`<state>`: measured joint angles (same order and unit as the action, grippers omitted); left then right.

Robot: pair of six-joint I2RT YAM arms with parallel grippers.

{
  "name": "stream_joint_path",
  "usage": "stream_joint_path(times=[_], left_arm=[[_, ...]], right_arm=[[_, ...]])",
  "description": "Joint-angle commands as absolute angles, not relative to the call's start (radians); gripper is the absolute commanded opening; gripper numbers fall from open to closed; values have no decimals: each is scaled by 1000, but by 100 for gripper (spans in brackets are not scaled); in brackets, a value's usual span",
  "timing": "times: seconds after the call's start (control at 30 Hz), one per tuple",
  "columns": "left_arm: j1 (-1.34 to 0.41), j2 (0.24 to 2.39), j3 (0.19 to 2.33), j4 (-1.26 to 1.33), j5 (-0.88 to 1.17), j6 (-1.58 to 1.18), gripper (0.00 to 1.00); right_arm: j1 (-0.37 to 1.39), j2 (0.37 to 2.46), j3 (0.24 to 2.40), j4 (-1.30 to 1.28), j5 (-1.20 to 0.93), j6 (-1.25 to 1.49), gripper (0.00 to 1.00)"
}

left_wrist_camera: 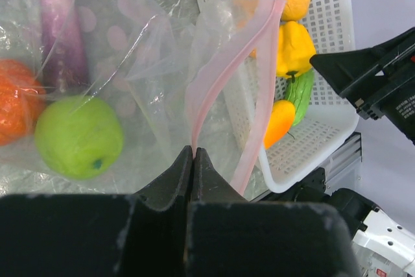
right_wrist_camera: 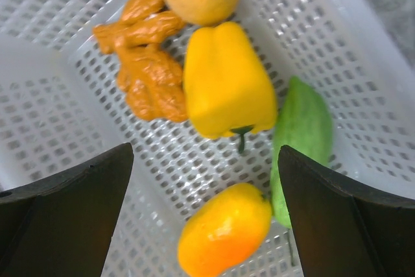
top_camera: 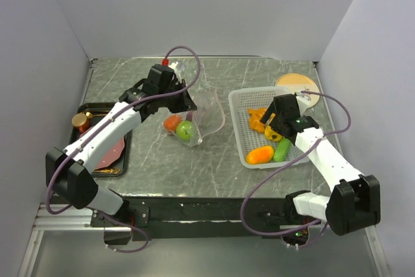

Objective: Place the food in the zip-top bag and seal the zipper
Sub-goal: Pick up the fake vegetable from the bin.

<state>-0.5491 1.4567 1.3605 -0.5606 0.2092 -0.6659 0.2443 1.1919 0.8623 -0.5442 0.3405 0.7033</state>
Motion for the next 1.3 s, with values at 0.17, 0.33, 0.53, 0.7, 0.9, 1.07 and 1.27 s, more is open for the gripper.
stream_joint_path(times=[0.17, 0.33, 0.53, 0.7, 0.9, 1.07, 1.27], left_arm=[[-552, 1384, 1316, -472, 245, -640, 1], [-552, 1359, 1307, -463, 224, -629, 1], [-552, 1354, 1287, -443, 224, -643, 1], [-552, 1373, 1295, -451, 227, -640, 1], [-552, 1371, 1299, -465, 199, -635, 1], [-552, 1370, 1295, -462, 203, -641, 1], [-552, 1356, 1298, -477, 187, -643, 1]], right_arm=[[176, 1247, 847, -436, 327, 657, 100], [156, 1310, 868, -442, 307, 670, 99], [152, 1420, 952, -521, 295, 683, 98], [152, 1362, 896, -422, 316, 650, 99], [147, 1379, 937, -481, 296, 603, 100], [149, 1425, 928, -460, 256, 589, 100], [137, 1397, 893, -428, 253, 594, 92]])
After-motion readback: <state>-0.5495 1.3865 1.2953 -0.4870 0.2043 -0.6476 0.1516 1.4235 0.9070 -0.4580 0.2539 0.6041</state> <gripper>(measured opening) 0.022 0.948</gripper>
